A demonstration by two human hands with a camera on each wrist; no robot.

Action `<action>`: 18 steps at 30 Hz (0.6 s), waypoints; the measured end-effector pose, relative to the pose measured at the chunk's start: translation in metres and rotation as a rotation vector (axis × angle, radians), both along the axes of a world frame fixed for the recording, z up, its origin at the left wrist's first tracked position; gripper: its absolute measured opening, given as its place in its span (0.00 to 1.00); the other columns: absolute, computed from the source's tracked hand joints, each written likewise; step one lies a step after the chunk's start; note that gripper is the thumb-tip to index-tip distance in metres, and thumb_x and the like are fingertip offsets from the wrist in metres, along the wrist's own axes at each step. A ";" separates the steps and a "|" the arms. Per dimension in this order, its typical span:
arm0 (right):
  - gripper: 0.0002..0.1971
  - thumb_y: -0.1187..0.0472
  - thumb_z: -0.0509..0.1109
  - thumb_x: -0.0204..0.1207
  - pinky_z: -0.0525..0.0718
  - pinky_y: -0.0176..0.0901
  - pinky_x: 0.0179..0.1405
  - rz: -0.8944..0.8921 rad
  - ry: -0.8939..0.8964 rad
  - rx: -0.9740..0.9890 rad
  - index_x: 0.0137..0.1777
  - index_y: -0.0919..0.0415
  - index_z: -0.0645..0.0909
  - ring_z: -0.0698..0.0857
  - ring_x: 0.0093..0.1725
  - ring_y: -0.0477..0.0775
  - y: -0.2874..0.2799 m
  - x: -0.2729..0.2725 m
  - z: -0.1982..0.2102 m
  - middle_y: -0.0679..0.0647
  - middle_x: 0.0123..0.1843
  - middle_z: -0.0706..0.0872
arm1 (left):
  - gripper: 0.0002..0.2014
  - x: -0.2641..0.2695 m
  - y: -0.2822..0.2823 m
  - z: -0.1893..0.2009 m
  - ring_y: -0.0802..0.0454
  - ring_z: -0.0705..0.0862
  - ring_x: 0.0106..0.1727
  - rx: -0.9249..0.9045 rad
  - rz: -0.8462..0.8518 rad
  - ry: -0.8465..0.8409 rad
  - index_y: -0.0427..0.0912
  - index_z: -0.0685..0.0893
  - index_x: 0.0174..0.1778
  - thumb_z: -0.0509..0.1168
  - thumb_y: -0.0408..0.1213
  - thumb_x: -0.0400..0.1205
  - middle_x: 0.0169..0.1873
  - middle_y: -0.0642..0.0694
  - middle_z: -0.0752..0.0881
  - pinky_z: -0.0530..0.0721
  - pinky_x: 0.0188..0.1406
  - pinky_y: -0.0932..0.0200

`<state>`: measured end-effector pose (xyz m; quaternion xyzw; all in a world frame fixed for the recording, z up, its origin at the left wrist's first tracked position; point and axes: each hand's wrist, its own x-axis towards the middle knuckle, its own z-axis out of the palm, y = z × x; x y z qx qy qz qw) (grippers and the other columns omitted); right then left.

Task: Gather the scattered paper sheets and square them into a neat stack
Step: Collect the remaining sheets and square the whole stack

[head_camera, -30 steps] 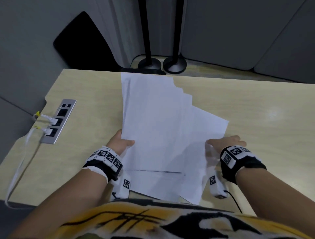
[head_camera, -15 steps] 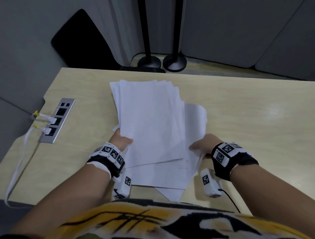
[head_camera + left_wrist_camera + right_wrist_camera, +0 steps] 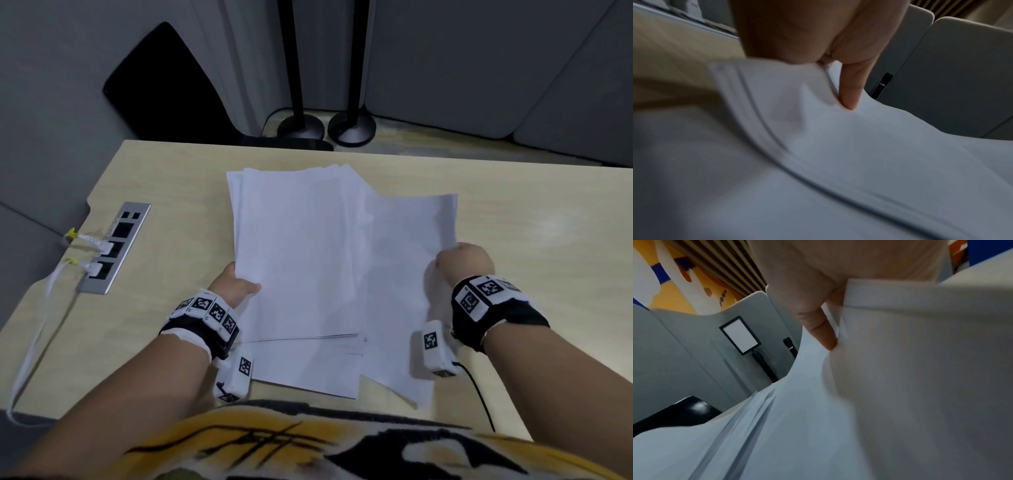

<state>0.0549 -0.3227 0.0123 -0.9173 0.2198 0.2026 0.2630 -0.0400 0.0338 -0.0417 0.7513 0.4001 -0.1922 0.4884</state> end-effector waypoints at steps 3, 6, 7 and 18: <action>0.07 0.66 0.61 0.77 0.74 0.48 0.41 -0.123 -0.132 0.039 0.48 0.63 0.81 0.79 0.41 0.65 -0.020 -0.001 0.006 0.64 0.42 0.82 | 0.33 0.000 0.002 -0.003 0.38 0.78 0.68 0.022 0.009 0.015 0.40 0.66 0.78 0.71 0.30 0.78 0.68 0.41 0.80 0.74 0.73 0.43; 0.08 0.66 0.62 0.75 0.73 0.48 0.39 -0.193 -0.145 0.049 0.49 0.66 0.82 0.78 0.40 0.65 -0.027 -0.002 0.013 0.64 0.38 0.82 | 0.33 0.000 0.002 -0.004 0.38 0.78 0.69 0.070 0.003 0.025 0.39 0.66 0.78 0.71 0.30 0.78 0.69 0.39 0.79 0.73 0.73 0.46; 0.09 0.66 0.63 0.76 0.73 0.48 0.39 -0.186 -0.092 0.040 0.51 0.67 0.82 0.78 0.39 0.64 -0.028 -0.004 0.014 0.63 0.38 0.81 | 0.33 0.000 0.002 -0.003 0.38 0.78 0.69 0.091 0.002 0.033 0.38 0.66 0.78 0.70 0.29 0.78 0.69 0.39 0.79 0.74 0.72 0.49; 0.14 0.59 0.83 0.65 0.87 0.56 0.47 -0.250 0.343 0.409 0.46 0.64 0.87 0.90 0.46 0.66 -0.044 -0.047 -0.004 0.66 0.44 0.90 | 0.30 -0.005 0.022 0.009 0.38 0.78 0.68 0.272 -0.174 0.056 0.40 0.66 0.79 0.66 0.28 0.80 0.68 0.38 0.79 0.74 0.65 0.52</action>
